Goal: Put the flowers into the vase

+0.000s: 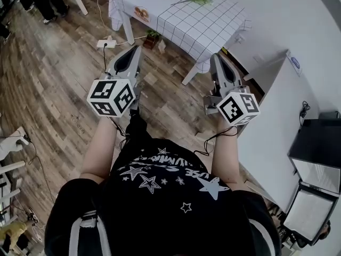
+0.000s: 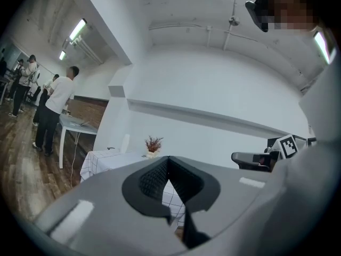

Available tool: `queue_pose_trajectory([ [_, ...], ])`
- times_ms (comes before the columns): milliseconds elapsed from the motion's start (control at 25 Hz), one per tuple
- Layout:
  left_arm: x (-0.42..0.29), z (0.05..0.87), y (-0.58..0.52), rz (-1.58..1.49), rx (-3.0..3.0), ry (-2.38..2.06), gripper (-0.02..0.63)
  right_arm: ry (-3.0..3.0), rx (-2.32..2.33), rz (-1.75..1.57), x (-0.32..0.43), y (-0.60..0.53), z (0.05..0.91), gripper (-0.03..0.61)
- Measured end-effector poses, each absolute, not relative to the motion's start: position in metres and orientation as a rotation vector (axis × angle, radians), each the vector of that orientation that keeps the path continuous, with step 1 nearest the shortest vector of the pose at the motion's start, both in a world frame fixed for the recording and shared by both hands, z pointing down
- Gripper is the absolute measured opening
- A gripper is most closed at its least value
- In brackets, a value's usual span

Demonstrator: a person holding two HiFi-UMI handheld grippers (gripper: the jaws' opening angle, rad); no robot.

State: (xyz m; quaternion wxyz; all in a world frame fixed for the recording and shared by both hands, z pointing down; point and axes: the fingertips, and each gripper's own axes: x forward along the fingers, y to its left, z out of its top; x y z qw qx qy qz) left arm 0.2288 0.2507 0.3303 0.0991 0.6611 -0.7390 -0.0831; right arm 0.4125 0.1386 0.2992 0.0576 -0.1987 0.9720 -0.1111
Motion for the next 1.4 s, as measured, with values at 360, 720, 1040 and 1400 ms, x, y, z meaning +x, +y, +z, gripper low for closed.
queue_pose_trajectory([
  [360, 0.151, 0.333, 0.204, -0.209, 1.955, -2.158, 0.009, 2.928, -0.701, -0.397, 0.344, 0.079, 0.298, 0.012],
  [720, 0.074, 0.332, 0.175, -0.193, 1.976, -2.11, 0.009, 2.921, -0.794, -0.447, 0.272, 0.038, 0.297, 0.012],
  [1040, 0.009, 0.348, 0.162, -0.227, 1.983, -2.038, 0.009, 3.007, -0.782, -0.425, 0.176, 0.037, 0.315, 0.012],
  [1400, -0.043, 0.354, 0.146, -0.2, 2.018, -2.008, 0.009, 3.023, -0.859, -0.464, 0.136, 0.026, 0.33, 0.012],
])
